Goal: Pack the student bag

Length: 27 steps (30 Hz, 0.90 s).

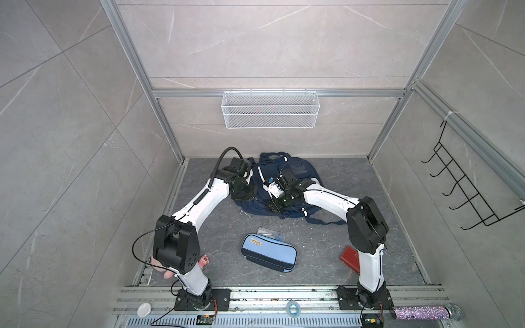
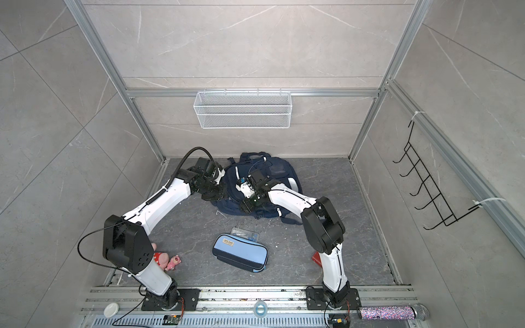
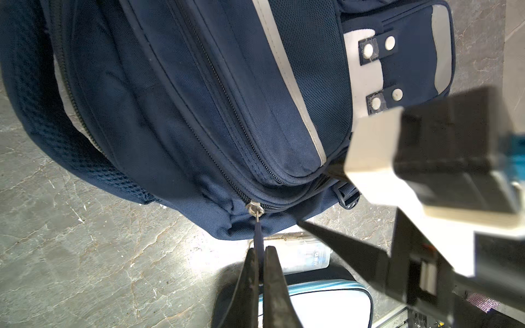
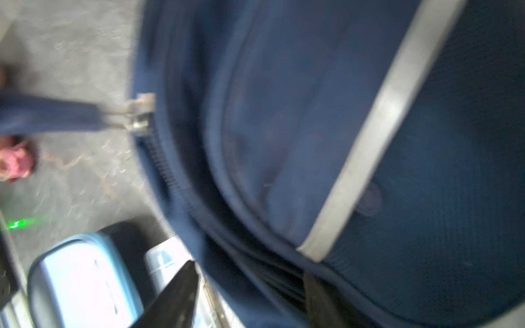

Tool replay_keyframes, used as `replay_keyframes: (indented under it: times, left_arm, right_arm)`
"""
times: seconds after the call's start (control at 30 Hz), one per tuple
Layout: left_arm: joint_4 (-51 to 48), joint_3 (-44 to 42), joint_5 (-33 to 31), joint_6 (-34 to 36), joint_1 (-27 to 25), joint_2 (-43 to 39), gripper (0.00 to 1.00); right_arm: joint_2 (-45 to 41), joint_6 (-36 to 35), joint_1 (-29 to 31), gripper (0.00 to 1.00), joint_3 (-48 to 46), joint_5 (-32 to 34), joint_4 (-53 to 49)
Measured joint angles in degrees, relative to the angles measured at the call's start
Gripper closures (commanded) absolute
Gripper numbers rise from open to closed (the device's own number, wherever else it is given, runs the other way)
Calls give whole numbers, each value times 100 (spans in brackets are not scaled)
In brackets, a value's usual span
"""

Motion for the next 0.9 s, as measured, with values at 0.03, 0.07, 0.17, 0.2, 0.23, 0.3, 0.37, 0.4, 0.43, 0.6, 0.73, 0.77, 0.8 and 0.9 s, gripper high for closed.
replay_keyframes:
  times: [0.03, 0.07, 0.17, 0.2, 0.23, 0.3, 0.37, 0.4, 0.43, 0.6, 0.73, 0.77, 0.8, 0.9]
  left_arm:
    - [4, -39, 2, 0, 9, -26, 100]
    - [24, -81, 4, 0, 26, -52, 100]
    - [151, -201, 39, 4, 90, -133, 100]
    - [197, -251, 66, 20, 111, -157, 100]
    - [273, -323, 101, 35, 136, -184, 100]
    - [378, -457, 138, 74, 221, -223, 100]
    - [437, -509, 144, 170, 317, -234, 100]
    - [472, -509, 140, 227, 350, -234, 100]
    - [520, -509, 136, 299, 380, -234, 100]
    - [798, -507, -28, 638, 487, -238, 100]
    - [944, -442, -455, 839, 811, -162, 100]
    - [1016, -396, -540, 868, 896, -94, 100]
    - [1084, -350, -595, 887, 975, -26, 100]
    - [1204, -144, -610, 964, 1147, 256, 100]
  right_arm:
    - [9, 24, 0, 68, 15, 129, -7]
    - [11, 33, -2, 74, 28, 212, -9]
    - [9, 28, 17, 95, 28, 341, -7]
    - [0, 7, 26, 100, 13, 387, 7]
    - [-39, 24, 31, 100, -46, 437, 44]
    - [-181, -33, 31, 100, -214, 505, 142]
    - [-417, -37, 20, 100, -468, 557, 267]
    - [-555, -37, 0, 100, -599, 573, 319]
    - [-717, -37, -37, 100, -737, 584, 348]
    - [-1412, -37, -435, 100, -1178, 699, 267]
    - [-1803, -37, -839, 100, -1453, 1058, 57]
    - [-1893, -35, -907, 100, -1547, 1119, 17]
    - [-1980, -33, -949, 100, -1648, 1158, -15]
    - [-2188, -33, -1019, 100, -1849, 1182, -195]
